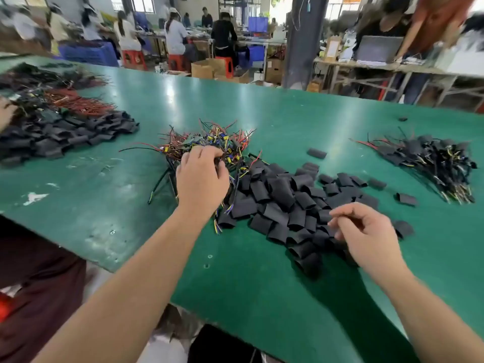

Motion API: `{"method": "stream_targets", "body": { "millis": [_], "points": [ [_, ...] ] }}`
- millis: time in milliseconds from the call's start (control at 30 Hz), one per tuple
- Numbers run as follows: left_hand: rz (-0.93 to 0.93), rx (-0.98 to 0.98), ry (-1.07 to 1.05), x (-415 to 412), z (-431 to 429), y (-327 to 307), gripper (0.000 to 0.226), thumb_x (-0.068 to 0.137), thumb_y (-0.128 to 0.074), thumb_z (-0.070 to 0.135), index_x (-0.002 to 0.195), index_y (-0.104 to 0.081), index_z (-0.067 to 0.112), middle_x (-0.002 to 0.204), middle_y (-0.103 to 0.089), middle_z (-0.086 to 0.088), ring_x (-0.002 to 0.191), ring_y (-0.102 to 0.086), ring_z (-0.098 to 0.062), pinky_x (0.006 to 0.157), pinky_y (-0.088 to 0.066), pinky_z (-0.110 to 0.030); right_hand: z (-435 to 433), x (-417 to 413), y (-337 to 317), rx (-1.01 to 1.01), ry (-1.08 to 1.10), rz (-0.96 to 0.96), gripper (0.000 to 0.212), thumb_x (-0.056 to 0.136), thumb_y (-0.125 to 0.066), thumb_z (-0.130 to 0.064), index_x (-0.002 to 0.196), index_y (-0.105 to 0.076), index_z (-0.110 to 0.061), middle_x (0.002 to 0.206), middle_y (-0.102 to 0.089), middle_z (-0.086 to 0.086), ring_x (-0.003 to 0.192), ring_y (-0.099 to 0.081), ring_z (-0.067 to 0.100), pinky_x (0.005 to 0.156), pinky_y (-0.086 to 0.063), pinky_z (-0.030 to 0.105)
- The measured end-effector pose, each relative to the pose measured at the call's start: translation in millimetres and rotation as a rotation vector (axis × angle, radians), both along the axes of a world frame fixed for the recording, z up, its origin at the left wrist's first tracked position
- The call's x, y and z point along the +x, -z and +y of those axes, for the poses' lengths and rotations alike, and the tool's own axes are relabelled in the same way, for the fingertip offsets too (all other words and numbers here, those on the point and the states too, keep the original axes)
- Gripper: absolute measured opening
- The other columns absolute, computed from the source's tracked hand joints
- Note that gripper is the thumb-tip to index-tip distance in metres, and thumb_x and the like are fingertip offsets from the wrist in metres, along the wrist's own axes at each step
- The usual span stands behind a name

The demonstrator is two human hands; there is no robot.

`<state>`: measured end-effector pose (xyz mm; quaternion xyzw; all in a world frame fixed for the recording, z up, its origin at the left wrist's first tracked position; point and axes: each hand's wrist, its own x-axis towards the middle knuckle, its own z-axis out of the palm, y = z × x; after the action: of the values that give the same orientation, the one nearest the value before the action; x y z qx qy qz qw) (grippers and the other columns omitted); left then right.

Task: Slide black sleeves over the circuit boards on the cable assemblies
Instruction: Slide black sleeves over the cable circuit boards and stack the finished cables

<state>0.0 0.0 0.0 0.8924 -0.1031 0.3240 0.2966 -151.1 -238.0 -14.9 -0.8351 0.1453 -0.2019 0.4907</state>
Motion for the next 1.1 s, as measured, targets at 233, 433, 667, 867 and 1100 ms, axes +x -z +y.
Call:
{"method": "stream_targets", "body": {
  "millis": [233, 433, 667, 867, 1100],
  "points": [
    [0.328, 0.299, -0.244, 91.7, 13.9, -17.7, 0.038, 0.088, -0.062, 0.042, 0.093, -0.055, 0.005, 0.103, -0.063, -0.018, 0.098, -0.06, -0.037, 0.072, -0.042, -0.038, -1.4, 15.7, 21.7, -0.047, 0.171, -0.06, 0.033, 0.084, -0.051, -0.005, 0.076, -0.064, -0.034, 0.073, -0.068, -0.021, 0.059, -0.059, 0.011, 0.046, -0.042, 0.016],
    [0.464, 0.008, -0.162, 113.6, 20.5, -21.0, 0.044, 0.076, -0.077, 0.038, 0.099, -0.066, 0.002, 0.1, -0.067, -0.013, 0.102, -0.062, -0.033, 0.076, -0.046, -0.036, -1.1, 17.1, 21.7, -0.024, 0.177, -0.06, 0.035, 0.084, -0.052, -0.002, 0.075, -0.065, -0.033, 0.072, -0.068, -0.02, 0.056, -0.057, 0.013, 0.042, -0.039, 0.018],
    [0.439, -0.408, -0.081, 104.5, 18.2, -19.9, 0.046, 0.084, -0.062, 0.016, 0.126, -0.045, 0.014, 0.102, -0.058, -0.001, 0.095, -0.058, -0.021, 0.081, -0.042, -0.025, 1.1, 15.1, 21.0, -0.018, 0.138, -0.063, 0.034, 0.084, -0.053, -0.002, 0.076, -0.066, -0.032, 0.067, -0.067, -0.016, 0.052, -0.055, 0.015, 0.041, -0.038, 0.018],
    [0.14, -0.461, 0.279, 67.5, -10.0, -44.6, 0.059, 0.094, -0.041, -0.004, 0.147, -0.022, 0.014, 0.099, -0.05, 0.015, 0.075, -0.065, 0.007, 0.065, -0.047, -0.012, 0.2, 13.0, 20.1, -0.035, 0.132, -0.07, 0.032, 0.086, -0.054, -0.002, 0.077, -0.065, -0.03, 0.069, -0.067, -0.017, 0.056, -0.057, 0.012, 0.045, -0.042, 0.018],
    [0.029, -0.346, 0.683, 9.7, -73.6, -40.7, 0.064, 0.089, -0.038, -0.009, 0.145, -0.031, 0.02, 0.108, -0.055, 0.017, 0.074, -0.065, 0.0, 0.068, -0.047, -0.011, -1.9, 13.6, 16.4, -0.05, 0.109, -0.132, 0.04, 0.086, -0.052, 0.002, 0.085, -0.065, -0.035, 0.082, -0.068, -0.024, 0.068, -0.062, 0.003, 0.057, -0.044, 0.008]
  ]
}}
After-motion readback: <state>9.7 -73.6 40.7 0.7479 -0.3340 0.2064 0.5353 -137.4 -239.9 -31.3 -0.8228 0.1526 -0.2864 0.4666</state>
